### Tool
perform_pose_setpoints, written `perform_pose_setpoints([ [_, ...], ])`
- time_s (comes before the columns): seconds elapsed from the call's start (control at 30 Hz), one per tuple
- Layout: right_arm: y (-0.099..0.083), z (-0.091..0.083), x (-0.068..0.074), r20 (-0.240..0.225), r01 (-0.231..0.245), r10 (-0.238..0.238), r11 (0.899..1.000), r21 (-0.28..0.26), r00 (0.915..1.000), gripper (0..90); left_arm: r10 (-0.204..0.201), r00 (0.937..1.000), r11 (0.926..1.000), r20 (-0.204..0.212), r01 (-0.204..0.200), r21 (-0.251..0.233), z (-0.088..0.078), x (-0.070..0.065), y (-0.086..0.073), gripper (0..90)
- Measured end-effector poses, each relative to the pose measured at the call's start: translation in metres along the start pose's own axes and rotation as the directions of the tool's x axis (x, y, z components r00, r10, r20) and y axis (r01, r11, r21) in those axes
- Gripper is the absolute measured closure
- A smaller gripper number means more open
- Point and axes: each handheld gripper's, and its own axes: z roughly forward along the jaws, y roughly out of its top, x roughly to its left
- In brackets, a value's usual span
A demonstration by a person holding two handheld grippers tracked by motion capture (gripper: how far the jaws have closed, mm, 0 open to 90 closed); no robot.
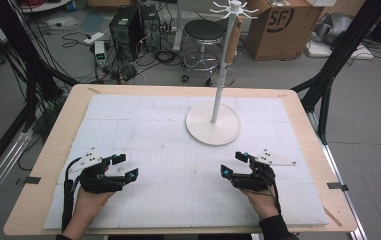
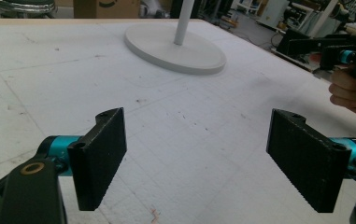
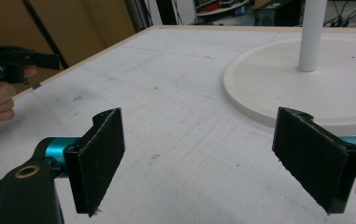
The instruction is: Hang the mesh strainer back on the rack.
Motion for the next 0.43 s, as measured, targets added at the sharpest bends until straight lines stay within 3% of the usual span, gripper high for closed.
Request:
perform_pose_setpoints([
  [0.43,-0.0006,-0.0004,-0.0017,0.013,-0.008,0.008,1.000,-0.012,0.9999,16.4,-0.003,1.0000,1.0000,0.003,0.003,-0.002,0.0009,-0.0004,-0.0006,20.6],
])
